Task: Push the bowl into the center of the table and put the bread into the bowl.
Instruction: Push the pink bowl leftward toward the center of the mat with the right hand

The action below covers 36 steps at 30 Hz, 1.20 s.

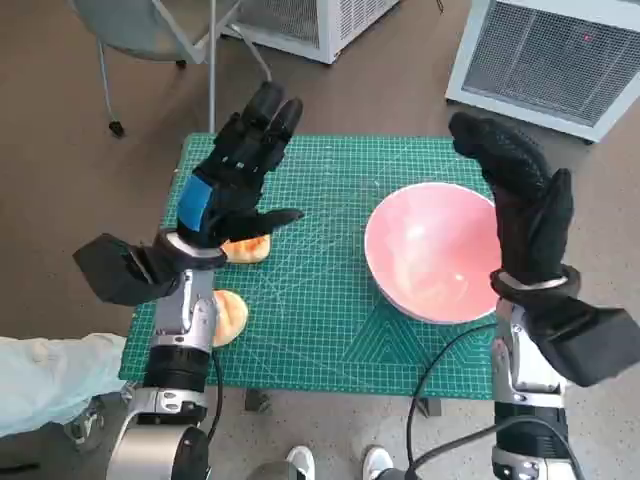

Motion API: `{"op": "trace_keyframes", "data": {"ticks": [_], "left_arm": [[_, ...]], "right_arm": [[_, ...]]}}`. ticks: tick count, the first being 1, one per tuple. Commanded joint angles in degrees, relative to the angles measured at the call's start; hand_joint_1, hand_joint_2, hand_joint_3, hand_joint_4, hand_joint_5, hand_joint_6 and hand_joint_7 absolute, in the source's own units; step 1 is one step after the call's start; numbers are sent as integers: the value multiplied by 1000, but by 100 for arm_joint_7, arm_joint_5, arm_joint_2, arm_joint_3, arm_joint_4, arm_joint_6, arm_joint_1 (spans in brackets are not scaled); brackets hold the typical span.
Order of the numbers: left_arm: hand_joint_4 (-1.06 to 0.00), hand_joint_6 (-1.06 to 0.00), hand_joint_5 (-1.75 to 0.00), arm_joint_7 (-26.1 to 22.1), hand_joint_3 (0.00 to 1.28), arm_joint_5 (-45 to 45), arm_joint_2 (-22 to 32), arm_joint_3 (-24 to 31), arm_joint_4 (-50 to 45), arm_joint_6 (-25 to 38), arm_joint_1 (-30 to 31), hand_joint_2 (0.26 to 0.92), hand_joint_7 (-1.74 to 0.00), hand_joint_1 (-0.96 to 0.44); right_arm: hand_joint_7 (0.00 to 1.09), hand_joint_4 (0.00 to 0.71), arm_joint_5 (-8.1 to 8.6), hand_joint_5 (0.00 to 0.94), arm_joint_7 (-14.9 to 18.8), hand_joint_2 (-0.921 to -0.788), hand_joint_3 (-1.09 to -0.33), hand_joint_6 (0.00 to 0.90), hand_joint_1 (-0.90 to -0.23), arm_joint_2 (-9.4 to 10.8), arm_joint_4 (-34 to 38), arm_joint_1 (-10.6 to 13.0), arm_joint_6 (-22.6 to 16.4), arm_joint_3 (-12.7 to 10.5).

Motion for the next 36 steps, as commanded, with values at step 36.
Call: {"op": "trace_keyframes", "data": {"ticks": [36], "left_arm": [[-119,-223,-3,-24,1,41,53,28,107,-80,-11,898,-8,-375]], "right_arm": [[393,103,-468,4,-583,-921,-807,-1,-714,-520,968,230,-660,-771]]}}
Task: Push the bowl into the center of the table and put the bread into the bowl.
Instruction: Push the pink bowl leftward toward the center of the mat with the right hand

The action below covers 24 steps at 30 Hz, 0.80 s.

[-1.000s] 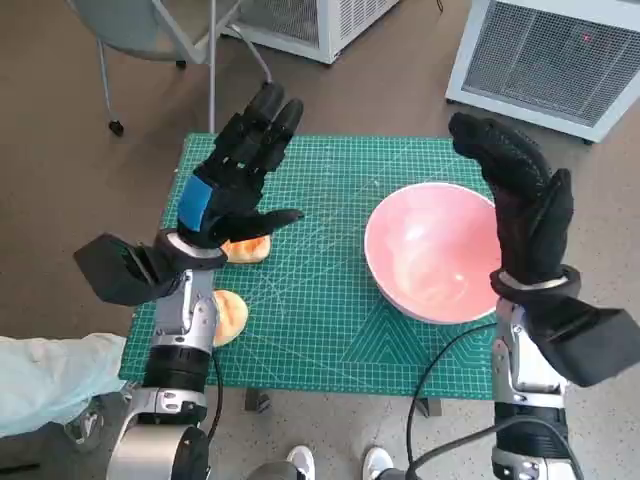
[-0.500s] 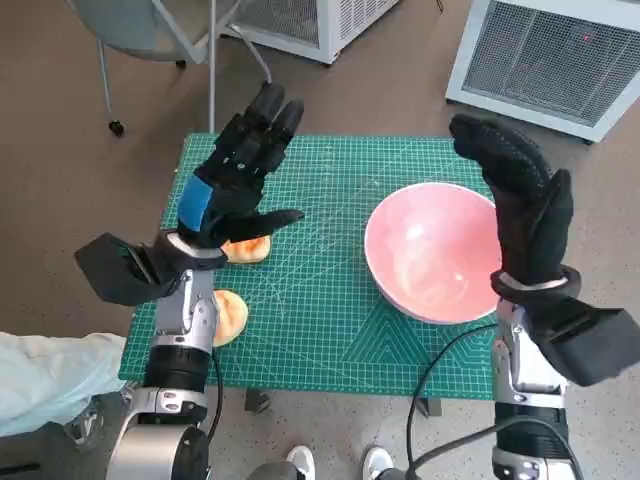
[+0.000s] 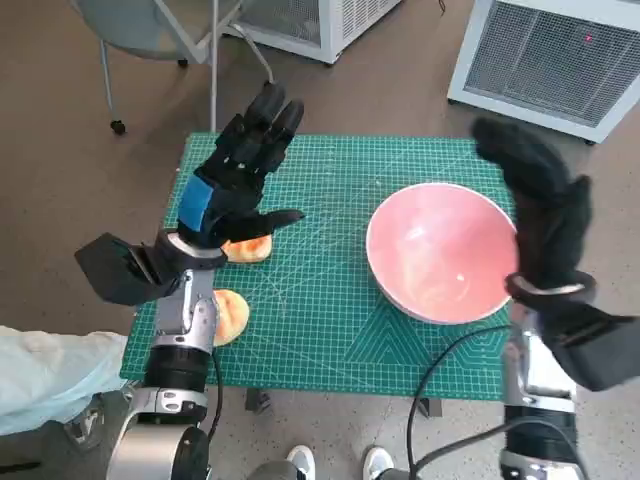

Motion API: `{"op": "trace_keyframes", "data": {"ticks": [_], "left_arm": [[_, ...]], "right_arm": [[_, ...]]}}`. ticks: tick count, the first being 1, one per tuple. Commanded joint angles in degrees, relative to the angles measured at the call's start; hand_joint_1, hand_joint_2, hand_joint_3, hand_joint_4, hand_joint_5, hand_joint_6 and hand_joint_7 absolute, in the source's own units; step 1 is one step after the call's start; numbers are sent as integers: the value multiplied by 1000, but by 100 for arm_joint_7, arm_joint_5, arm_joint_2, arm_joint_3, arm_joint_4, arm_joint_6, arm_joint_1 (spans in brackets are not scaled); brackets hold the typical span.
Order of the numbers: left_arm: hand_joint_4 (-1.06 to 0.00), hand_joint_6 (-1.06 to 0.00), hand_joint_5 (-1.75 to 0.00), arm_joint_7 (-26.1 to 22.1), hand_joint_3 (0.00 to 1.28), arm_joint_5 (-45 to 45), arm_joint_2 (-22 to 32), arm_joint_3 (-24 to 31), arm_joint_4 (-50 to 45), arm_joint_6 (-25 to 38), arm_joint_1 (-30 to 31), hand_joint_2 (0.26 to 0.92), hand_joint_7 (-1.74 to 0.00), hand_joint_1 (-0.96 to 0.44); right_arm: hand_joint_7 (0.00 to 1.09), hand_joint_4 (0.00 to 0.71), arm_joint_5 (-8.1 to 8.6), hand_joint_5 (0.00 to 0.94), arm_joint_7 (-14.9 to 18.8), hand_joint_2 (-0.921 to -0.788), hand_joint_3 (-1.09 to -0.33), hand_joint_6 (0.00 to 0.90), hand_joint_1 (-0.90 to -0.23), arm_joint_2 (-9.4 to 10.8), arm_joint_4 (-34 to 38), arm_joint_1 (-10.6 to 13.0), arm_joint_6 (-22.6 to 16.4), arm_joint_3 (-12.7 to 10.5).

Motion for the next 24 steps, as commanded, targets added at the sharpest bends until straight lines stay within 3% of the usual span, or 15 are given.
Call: {"op": "trace_keyframes", "data": {"ticks": [1,6,10,17,24], "left_arm": [[-121,-225,-3,-17,1,26,33,15,77,-75,-11,899,-9,-381],[-123,-228,-3,1,1,38,9,17,101,-104,-10,901,-10,-394],[-123,-228,-2,11,1,30,-4,21,111,-98,-20,901,-10,-397],[-123,-228,-1,39,1,31,-24,28,147,-95,-44,903,-8,-398],[-123,-229,-1,19,1,7,-28,39,197,-96,-66,904,-8,-405]], "right_arm": [[384,102,-256,3,-439,-921,-817,-1,-716,-154,570,120,-229,-283],[358,100,-487,1,-979,-921,-852,-1,-714,-289,1360,77,-549,-546],[337,103,-480,2,-1267,-921,-872,-1,-702,-381,2239,-67,-816,-704],[339,92,-344,0,-1620,-921,-902,10,-677,-318,3739,-413,-979,-869],[352,84,4,1,-1412,-921,-932,23,-638,-142,4594,-663,-658,-999]]}}
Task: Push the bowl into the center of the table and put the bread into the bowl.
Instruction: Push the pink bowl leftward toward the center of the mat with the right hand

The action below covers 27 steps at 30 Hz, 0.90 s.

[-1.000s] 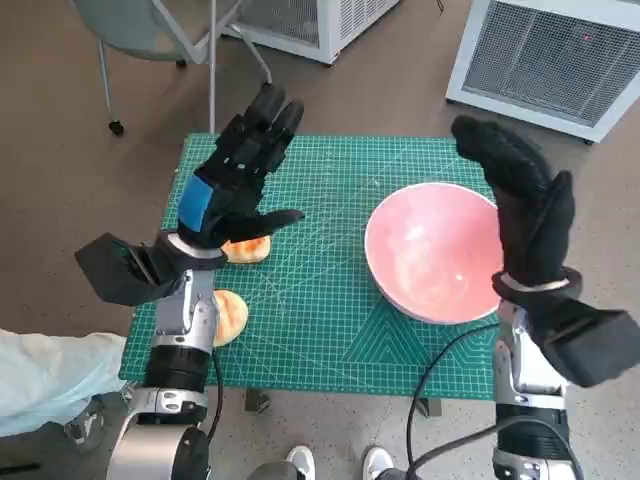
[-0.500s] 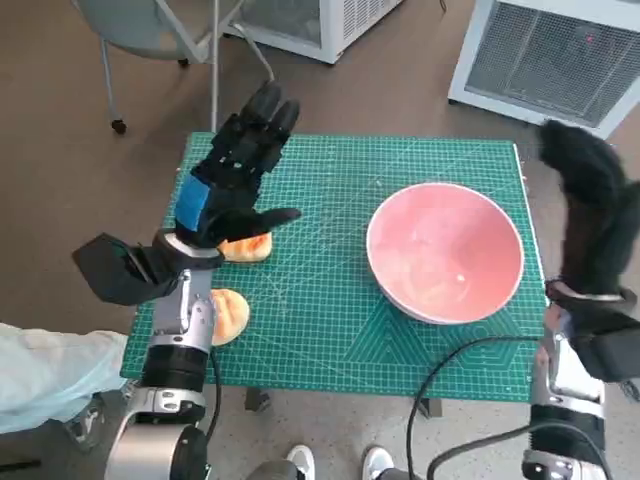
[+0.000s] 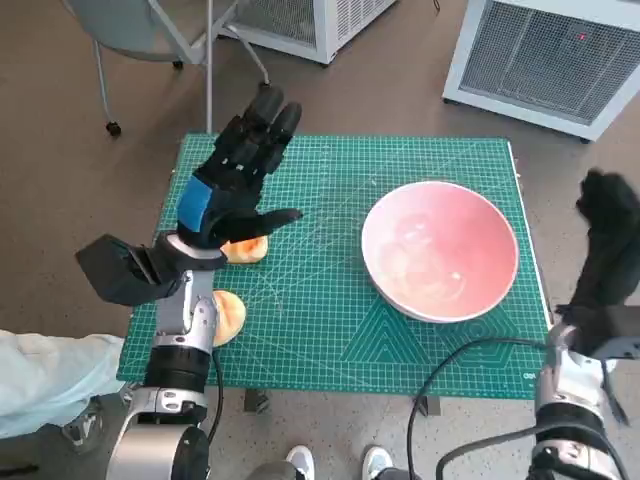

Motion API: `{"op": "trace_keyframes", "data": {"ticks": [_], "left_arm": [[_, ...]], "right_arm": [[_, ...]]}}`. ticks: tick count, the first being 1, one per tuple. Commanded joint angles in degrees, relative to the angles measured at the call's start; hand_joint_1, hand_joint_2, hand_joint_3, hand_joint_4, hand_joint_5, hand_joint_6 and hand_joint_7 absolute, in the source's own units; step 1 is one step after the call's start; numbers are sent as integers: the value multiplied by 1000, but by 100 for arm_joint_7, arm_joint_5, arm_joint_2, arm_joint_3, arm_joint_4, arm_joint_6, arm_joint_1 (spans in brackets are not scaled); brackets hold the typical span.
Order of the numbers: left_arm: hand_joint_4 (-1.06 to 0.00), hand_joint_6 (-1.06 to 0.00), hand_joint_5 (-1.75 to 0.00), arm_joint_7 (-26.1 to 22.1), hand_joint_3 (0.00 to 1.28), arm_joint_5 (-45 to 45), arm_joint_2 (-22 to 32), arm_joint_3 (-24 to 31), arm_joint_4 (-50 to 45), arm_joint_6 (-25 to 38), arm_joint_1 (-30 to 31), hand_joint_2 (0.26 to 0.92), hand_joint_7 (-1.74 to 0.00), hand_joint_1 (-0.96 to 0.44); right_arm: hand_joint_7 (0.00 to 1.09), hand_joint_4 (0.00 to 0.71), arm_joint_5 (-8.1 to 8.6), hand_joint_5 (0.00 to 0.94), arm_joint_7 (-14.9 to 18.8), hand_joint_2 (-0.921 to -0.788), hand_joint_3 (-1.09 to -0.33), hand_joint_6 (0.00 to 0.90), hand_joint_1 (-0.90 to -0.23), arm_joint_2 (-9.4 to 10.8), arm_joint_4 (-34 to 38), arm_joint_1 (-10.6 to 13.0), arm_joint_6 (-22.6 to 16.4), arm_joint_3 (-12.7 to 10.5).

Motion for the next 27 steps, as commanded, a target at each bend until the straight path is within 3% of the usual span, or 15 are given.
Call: {"op": "trace_keyframes", "data": {"ticks": [1,7,12,22,27], "left_arm": [[-123,-229,-1,-15,1,1,10,19,62,-57,-66,904,-8,-405],[-122,-229,0,-48,1,-14,21,32,102,-88,-71,906,-7,-403],[-123,-230,-1,-63,1,-14,42,45,102,-97,-61,906,-7,-407],[-109,-230,0,-106,0,-44,138,94,56,-59,-12,906,-6,-402],[-110,-232,-1,-116,1,-44,164,99,14,-62,20,906,-6,-402]], "right_arm": [[352,85,275,1,193,-921,-932,23,-636,186,572,-113,381,-112],[350,87,558,3,590,-921,-935,23,-616,320,877,-257,777,-231],[344,81,680,0,799,-921,-923,22,-604,426,1034,-378,1018,-293],[328,57,1110,0,1240,-921,-938,19,-590,828,1209,-764,1335,-575],[327,72,1197,8,1322,-921,-928,37,-615,951,1267,-911,1473,-641]]}}
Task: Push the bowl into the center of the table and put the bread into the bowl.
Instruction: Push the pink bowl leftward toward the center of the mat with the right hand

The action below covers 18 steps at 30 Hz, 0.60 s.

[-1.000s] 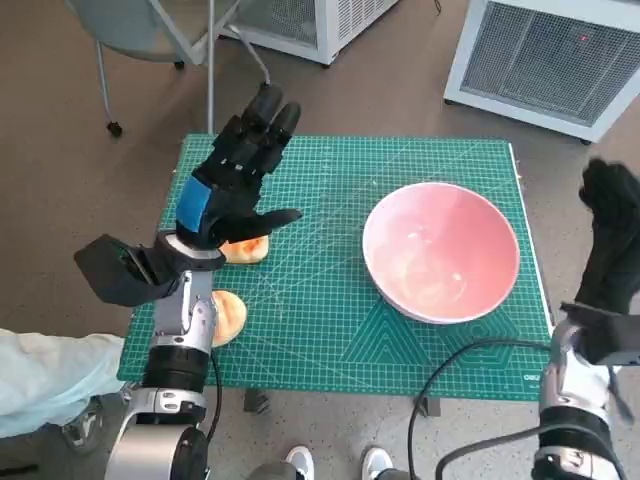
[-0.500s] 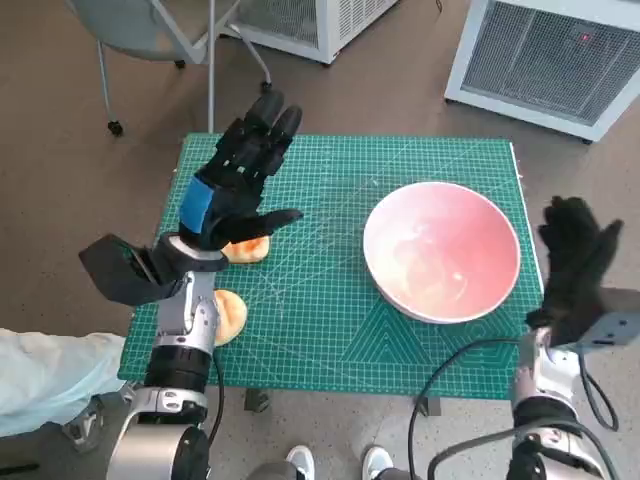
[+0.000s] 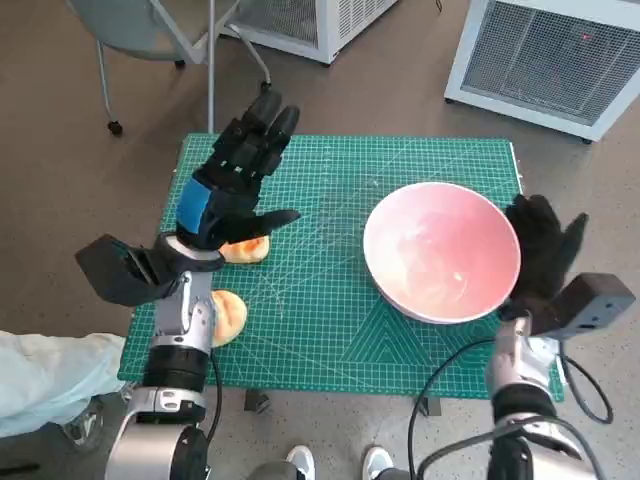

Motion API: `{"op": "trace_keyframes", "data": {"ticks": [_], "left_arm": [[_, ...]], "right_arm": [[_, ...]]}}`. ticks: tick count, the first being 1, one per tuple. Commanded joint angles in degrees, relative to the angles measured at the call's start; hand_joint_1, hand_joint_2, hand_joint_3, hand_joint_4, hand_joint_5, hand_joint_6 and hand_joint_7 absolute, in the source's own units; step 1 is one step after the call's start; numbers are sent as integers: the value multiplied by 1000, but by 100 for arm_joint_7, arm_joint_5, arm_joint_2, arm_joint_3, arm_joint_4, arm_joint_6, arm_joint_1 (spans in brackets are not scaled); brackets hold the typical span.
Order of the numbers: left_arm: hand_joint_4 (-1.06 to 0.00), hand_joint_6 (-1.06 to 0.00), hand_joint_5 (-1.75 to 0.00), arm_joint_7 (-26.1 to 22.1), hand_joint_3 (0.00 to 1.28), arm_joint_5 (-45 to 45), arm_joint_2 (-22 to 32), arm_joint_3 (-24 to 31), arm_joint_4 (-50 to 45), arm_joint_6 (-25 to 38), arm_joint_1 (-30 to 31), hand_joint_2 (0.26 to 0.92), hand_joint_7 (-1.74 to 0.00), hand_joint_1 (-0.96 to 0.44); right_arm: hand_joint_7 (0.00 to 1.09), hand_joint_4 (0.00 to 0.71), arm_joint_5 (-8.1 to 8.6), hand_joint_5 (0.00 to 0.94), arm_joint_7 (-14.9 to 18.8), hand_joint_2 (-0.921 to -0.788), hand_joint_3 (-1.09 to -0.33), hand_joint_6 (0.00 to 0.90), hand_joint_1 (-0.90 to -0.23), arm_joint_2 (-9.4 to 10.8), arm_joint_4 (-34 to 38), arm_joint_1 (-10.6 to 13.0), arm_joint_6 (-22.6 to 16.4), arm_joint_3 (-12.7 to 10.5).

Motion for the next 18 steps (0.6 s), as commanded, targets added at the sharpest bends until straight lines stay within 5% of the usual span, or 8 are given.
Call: {"op": "trace_keyframes", "data": {"ticks": [1,11,18], "left_arm": [[-110,-232,-1,-30,1,-33,73,50,-54,-32,25,907,-6,-403],[-107,-232,0,-100,0,-122,178,105,-154,14,133,906,-5,-415],[-107,-233,0,-100,0,-119,176,117,-208,29,168,905,-5,-415]], "right_arm": [[326,76,103,9,94,-921,-931,41,-617,164,152,-109,240,-87],[313,103,62,14,101,-921,-929,66,-613,385,247,-482,565,-80],[303,103,60,10,115,-921,-937,73,-612,398,257,-524,619,-103]]}}
